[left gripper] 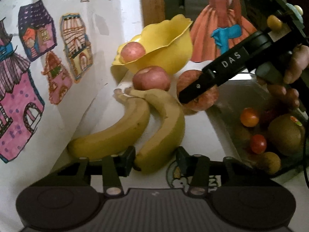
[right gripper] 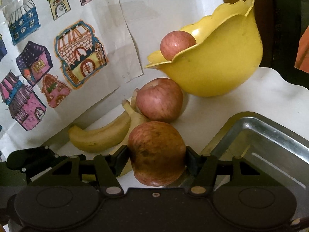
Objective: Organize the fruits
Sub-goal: 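Grasp a banana with the left gripper while the right gripper holds the apple, then carry the apple and banana toward the metal tray with both grippers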
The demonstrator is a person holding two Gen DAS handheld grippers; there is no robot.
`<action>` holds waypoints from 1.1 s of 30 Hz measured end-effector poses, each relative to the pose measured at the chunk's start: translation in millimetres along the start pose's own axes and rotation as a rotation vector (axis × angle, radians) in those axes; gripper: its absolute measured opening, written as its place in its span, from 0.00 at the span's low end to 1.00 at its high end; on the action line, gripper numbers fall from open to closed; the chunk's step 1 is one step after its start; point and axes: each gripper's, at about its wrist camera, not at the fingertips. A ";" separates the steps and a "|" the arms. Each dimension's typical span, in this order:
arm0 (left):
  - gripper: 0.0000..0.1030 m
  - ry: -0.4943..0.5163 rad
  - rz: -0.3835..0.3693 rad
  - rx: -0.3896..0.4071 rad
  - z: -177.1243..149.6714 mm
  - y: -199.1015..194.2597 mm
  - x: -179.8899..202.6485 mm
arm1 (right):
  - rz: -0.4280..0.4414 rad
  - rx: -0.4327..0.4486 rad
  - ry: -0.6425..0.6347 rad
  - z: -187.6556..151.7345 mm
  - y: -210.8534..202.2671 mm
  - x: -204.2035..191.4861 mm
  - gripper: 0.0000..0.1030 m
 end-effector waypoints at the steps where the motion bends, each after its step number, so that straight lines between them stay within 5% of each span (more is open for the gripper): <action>1: 0.47 0.008 -0.018 0.002 -0.9 -1.5 1.6 | 0.001 0.002 0.000 -0.3 -2.6 -0.4 0.62; 4: 0.47 0.043 -0.053 0.011 -0.6 -2.2 10.8 | 0.003 0.009 0.005 -0.7 -9.9 -0.8 0.62; 9: 0.51 0.087 -0.002 0.015 3.9 9.1 28.9 | -0.003 0.020 0.010 -2.1 -23.8 -1.5 0.62; 16: 0.39 0.056 -0.012 0.016 3.2 7.6 28.5 | -0.009 0.026 0.012 -6.6 -46.4 -6.9 0.62; 25: 0.33 0.105 -0.059 0.008 -25.6 -36.8 43.3 | 0.012 0.029 0.002 -23.5 -81.8 -33.9 0.62; 33: 0.32 -0.006 -0.085 -0.013 -63.8 -92.4 24.9 | 0.046 0.042 -0.024 -44.7 -111.0 -74.9 0.62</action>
Point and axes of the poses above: each gripper's, at about its wrist camera, not at the fingertips, and y roughly the way its jaws point, x to its right, z to its top, and after that the axes turned 9 degrees about -y, right-handed
